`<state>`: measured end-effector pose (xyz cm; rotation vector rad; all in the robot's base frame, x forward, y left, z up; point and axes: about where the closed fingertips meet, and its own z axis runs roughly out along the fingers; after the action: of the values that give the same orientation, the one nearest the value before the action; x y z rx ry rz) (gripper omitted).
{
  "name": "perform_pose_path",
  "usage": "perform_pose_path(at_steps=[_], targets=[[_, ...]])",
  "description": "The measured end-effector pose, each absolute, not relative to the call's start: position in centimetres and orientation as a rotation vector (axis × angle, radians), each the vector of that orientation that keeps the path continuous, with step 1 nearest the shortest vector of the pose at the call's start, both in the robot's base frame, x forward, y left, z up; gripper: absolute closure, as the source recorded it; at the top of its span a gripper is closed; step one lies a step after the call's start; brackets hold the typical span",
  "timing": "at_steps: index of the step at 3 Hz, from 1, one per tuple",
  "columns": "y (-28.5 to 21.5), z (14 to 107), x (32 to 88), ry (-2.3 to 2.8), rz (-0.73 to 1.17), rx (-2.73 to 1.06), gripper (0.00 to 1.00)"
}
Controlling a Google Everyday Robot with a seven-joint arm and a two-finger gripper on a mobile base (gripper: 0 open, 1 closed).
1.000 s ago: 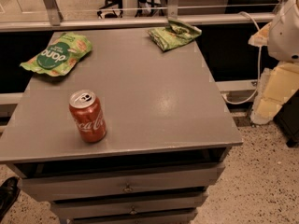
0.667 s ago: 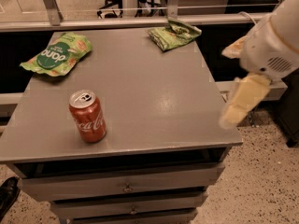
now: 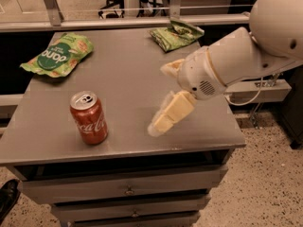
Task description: Pick coke can
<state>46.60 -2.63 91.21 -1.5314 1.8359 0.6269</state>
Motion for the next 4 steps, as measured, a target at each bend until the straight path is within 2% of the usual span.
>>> perform_pose_path(at_steps=[1,3,4], targets=[[3.2,90.8,45.7,1.727,0.784,-1.489,0.00],[11.2,89.6,43.9,1.576,0.932,-1.436,0.00],[13.0,87.9,43.9,1.559,0.953,-1.407,0.14]])
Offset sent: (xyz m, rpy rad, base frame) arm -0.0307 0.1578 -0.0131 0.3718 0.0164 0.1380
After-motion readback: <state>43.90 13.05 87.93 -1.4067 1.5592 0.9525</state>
